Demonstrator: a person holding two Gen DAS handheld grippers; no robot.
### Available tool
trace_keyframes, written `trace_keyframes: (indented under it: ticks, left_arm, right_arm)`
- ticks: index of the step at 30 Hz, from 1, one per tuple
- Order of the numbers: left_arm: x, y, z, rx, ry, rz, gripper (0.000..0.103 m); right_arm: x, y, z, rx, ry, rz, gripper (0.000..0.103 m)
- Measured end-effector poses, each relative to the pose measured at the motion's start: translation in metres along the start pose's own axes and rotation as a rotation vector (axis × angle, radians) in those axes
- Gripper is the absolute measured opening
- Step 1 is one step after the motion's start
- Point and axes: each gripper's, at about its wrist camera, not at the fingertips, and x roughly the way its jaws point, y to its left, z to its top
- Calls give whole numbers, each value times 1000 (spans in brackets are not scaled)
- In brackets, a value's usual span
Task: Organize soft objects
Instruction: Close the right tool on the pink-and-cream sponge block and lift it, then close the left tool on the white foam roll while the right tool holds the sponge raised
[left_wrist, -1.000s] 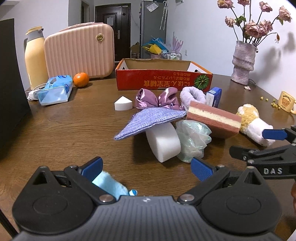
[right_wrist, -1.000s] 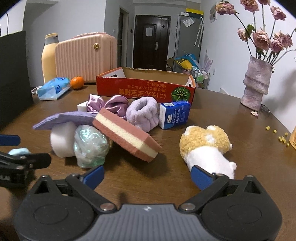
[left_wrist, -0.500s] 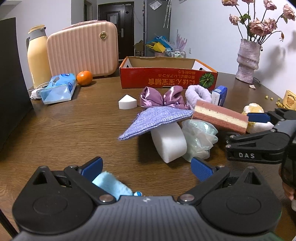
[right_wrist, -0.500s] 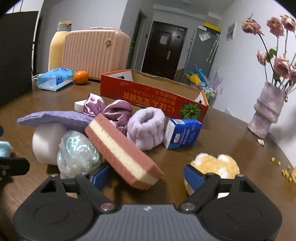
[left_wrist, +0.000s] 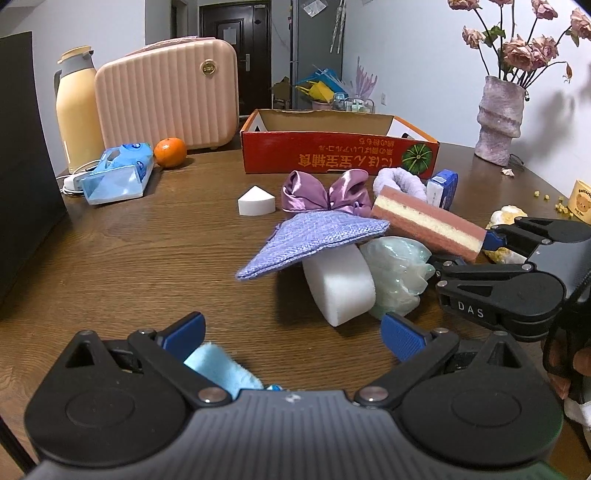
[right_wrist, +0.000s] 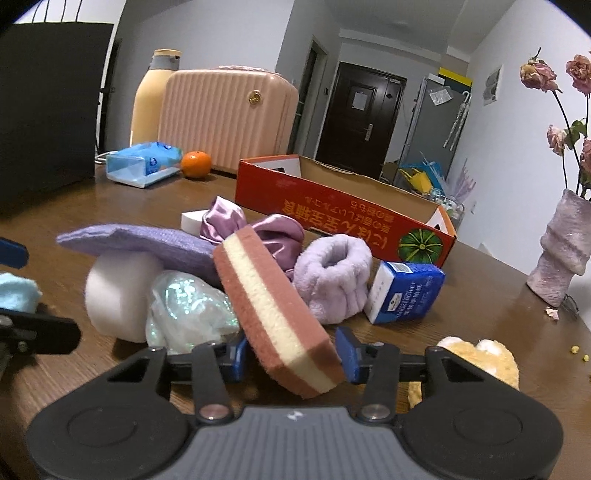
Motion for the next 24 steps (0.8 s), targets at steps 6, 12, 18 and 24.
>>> trace_keyframes:
  ticks: [6,12,18,24]
  left_arm:
    - [1,-5,1,5,2,1,103]
    - [1,-9,2,7,2,-1,103]
    - [-2,-15,3,3,-11,-16,103]
    - [-1,-21,6,-8,-14,-18,103]
  right_arm:
    - [-5,-2,-2,30,-20,22,40]
    - [-16,-10,-4,91,-65,32,39]
    - [-30,-20,-9,174,-113,37,39]
    - [-46,-30,-16,252,-159,38,39]
